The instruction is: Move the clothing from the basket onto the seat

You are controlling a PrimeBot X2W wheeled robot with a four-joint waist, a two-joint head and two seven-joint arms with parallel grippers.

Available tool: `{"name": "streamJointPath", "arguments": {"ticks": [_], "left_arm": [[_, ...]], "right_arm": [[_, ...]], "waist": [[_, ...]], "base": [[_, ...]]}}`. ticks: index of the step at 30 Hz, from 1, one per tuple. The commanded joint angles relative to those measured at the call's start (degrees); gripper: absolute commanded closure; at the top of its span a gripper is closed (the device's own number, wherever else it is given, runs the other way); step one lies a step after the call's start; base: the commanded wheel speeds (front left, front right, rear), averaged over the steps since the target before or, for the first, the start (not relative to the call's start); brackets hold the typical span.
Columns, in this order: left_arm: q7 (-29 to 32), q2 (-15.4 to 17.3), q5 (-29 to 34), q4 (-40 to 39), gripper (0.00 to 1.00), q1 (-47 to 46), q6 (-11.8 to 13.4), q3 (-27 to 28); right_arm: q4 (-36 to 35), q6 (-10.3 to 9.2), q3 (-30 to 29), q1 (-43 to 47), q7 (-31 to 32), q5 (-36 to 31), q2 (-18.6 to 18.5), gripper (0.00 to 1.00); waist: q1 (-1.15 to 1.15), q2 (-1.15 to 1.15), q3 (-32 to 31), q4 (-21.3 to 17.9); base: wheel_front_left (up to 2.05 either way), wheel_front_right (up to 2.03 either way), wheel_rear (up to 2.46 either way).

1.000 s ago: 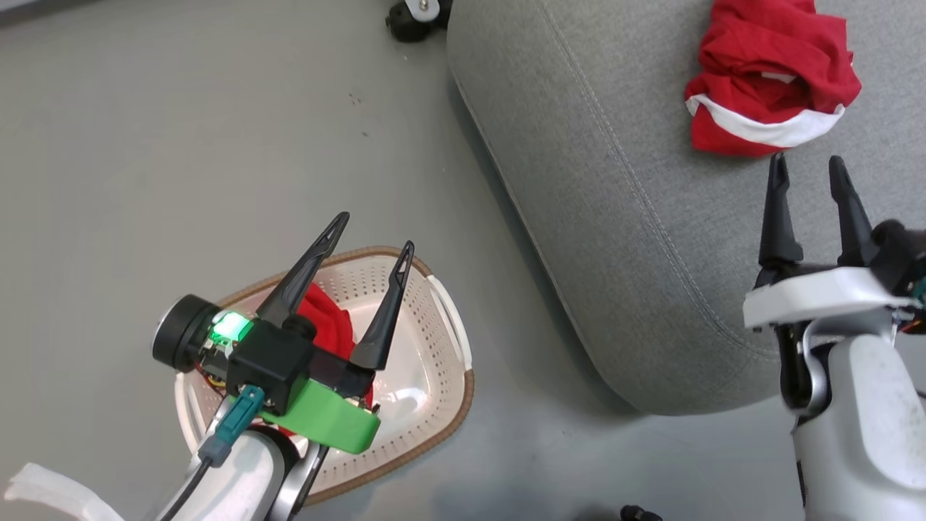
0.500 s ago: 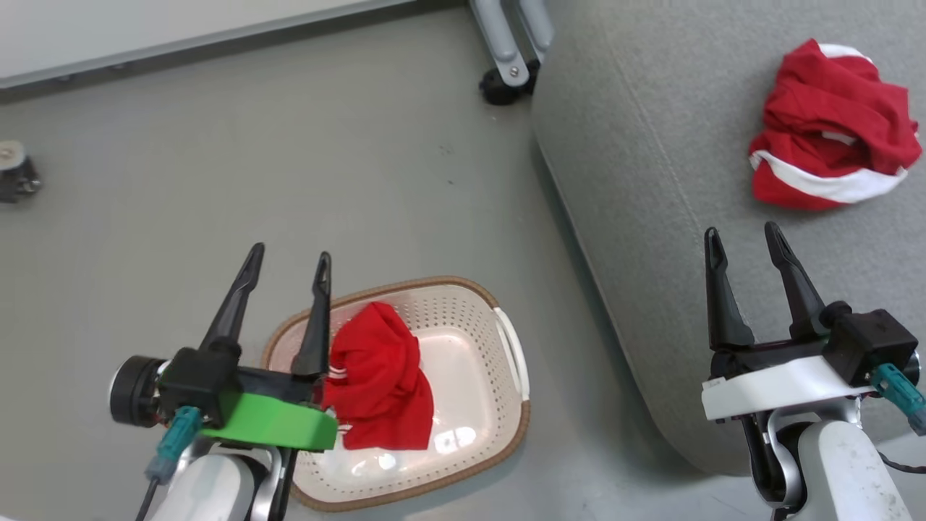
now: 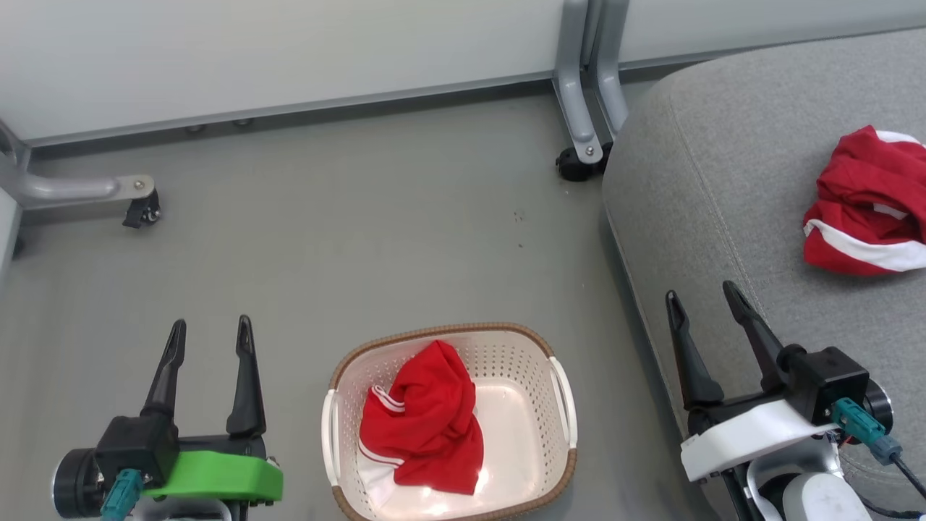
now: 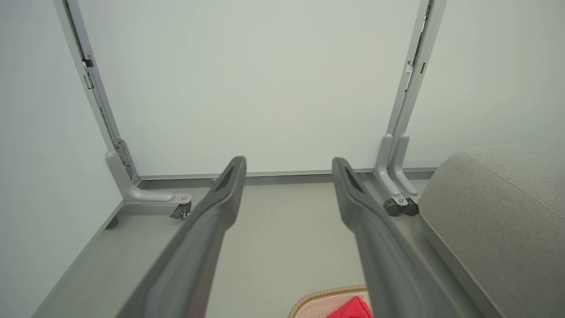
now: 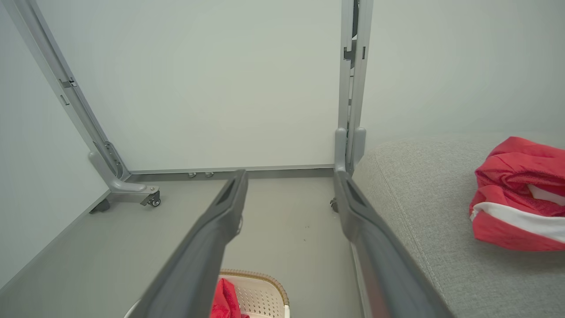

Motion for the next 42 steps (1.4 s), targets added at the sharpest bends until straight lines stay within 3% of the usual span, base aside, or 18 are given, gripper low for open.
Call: {"name": "streamJointPath", "arguments": {"ticks": [1, 11, 25, 42], "left_arm": [[-0.2, -0.3, 1.0, 0.5, 0.0, 1.7, -0.6, 0.7], [-0.2, -2.2, 3.6, 3.1, 0.0, 6.5, -3.7, 2.9], [-0.2, -4.4, 5.6, 5.8, 0.0, 7.0, -6.8, 5.3], [-0.2, -6.4, 9.1, 7.5, 0.0, 5.2, -8.6, 7.0]], "right_arm": [[-0.3, 0.0, 0.2, 1.3, 0.4, 0.0, -0.2, 0.0], [-0.8, 0.0, 1.5, 5.5, 3.0, 0.2, -0.2, 0.0], [-2.1, 0.0, 1.7, 6.5, 4.6, 0.0, -0.2, 0.0], [-2.5, 0.0, 1.5, 6.0, 4.8, 0.9, -0.2, 0.0]], "waist": [[0.0, 0.0, -3.3, 1.9], [0.0, 0.0, -7.1, 2.0], [0.0, 0.0, -7.2, 2.4], [0.0, 0.0, -6.3, 2.3]], "base": [[0.0, 0.0, 0.0], [0.0, 0.0, 0.0], [0.0, 0.0, 0.0], [0.0, 0.0, 0.0]]}}
